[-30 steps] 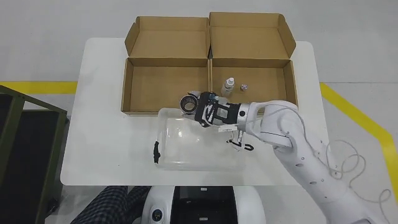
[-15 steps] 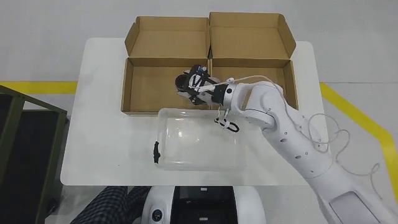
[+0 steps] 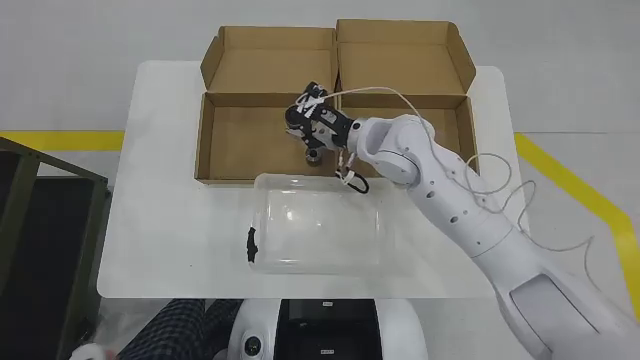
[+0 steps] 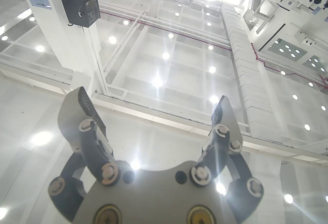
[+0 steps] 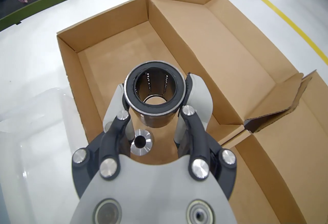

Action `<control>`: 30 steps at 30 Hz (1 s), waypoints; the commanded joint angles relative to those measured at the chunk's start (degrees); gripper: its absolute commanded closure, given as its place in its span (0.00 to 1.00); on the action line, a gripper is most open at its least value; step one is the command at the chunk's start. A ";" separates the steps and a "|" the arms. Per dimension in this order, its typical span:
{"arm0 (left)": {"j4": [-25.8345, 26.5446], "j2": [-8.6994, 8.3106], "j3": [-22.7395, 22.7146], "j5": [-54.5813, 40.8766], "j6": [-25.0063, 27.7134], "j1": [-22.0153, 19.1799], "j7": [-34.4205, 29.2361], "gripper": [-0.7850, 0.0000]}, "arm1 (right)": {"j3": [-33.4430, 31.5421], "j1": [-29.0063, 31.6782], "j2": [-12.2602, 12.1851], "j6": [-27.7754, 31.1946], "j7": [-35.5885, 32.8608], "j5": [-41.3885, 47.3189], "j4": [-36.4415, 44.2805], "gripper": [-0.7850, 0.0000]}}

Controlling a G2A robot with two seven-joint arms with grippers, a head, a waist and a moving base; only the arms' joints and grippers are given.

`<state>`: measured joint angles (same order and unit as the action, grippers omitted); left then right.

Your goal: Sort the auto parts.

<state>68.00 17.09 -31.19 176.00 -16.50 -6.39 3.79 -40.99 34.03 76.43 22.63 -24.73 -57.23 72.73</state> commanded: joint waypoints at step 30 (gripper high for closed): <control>0.00 0.00 0.00 0.00 0.00 0.00 0.00 0.00 | 2.08 -1.06 4.26 -5.03 -1.32 -4.36 -10.36 0.47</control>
<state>68.00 17.09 -31.19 176.00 -16.50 -6.39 3.79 -38.89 32.98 80.63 17.57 -25.98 -61.47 62.40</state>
